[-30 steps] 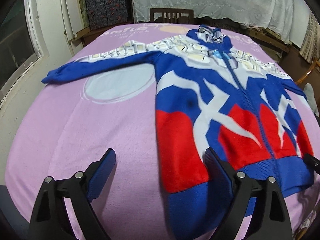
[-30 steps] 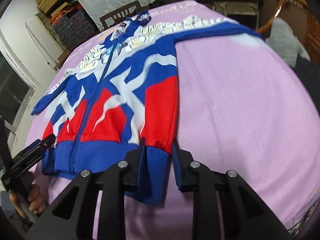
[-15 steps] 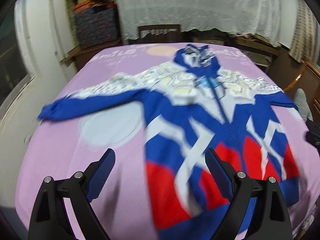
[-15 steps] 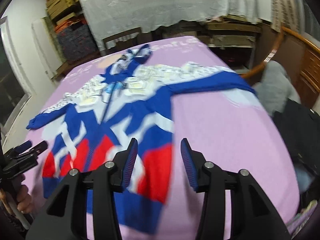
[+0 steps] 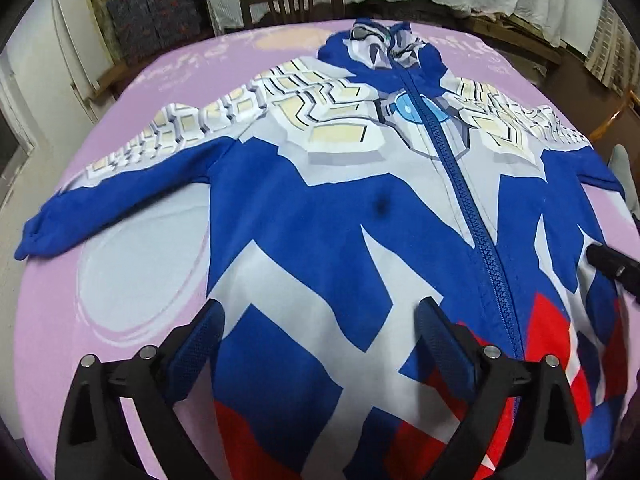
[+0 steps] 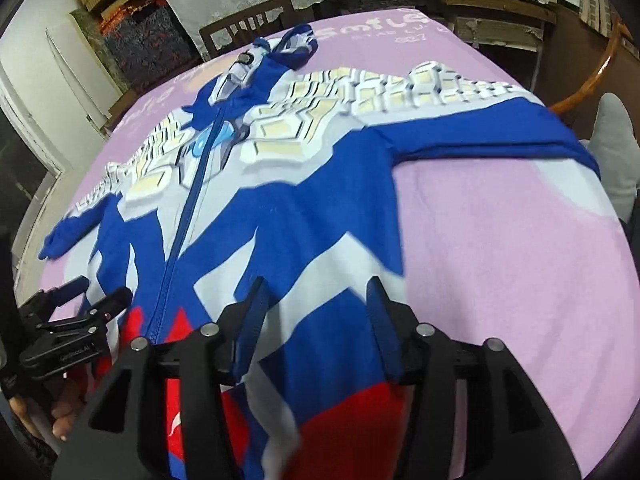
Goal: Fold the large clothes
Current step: 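Lower the right tool onto the jacket's sleeve cuff and grasp it, then lift the grasped sleeve with the right tool and lay it across the jacket body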
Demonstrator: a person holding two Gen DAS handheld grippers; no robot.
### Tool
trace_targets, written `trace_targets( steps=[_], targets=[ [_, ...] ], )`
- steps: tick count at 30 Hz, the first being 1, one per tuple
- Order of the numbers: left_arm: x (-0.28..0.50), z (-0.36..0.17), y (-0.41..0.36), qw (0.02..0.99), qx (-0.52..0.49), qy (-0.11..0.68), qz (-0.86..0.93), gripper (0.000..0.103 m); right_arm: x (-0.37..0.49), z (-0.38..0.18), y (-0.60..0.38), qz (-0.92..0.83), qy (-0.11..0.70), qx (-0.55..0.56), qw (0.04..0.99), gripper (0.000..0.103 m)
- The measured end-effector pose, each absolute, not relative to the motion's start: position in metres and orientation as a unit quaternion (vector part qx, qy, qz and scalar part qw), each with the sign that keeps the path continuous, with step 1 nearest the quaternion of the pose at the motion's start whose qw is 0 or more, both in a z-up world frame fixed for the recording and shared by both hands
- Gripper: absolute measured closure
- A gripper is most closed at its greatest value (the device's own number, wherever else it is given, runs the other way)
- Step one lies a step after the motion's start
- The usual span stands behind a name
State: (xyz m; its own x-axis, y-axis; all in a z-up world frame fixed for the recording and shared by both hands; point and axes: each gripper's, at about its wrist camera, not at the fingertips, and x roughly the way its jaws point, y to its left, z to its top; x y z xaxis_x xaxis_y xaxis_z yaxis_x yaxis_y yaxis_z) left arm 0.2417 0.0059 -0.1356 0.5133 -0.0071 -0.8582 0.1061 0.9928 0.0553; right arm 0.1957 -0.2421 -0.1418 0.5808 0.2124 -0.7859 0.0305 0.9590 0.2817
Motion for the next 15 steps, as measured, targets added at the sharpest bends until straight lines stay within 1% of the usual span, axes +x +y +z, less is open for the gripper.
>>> trace_targets(
  steps=[3, 4, 7, 10, 15],
  targets=[
    [0.247, -0.115, 0.008, 0.884, 0.059, 0.464, -0.019, 0.005, 0.201, -0.120, -0.284, 0.022, 0.416, 0.191, 0.889, 0.050],
    [0.250, -0.108, 0.007, 0.888, 0.063, 0.456, -0.014, 0.005, 0.202, -0.115, -0.298, 0.012, 0.406, 0.212, 0.889, 0.047],
    [0.266, -0.095, 0.001, 0.895, 0.064, 0.441, -0.007, 0.004, 0.205, -0.111, -0.351, -0.015, 0.375, 0.298, 0.878, 0.047],
    [0.285, -0.099, -0.008, 0.893, 0.067, 0.445, -0.003, 0.004, 0.203, -0.123, -0.401, -0.036, 0.368, 0.383, 0.847, 0.047],
    [0.301, -0.124, -0.009, 0.885, 0.062, 0.461, 0.007, 0.004, 0.193, -0.143, -0.450, -0.064, 0.356, 0.466, 0.807, 0.046]
  ],
)
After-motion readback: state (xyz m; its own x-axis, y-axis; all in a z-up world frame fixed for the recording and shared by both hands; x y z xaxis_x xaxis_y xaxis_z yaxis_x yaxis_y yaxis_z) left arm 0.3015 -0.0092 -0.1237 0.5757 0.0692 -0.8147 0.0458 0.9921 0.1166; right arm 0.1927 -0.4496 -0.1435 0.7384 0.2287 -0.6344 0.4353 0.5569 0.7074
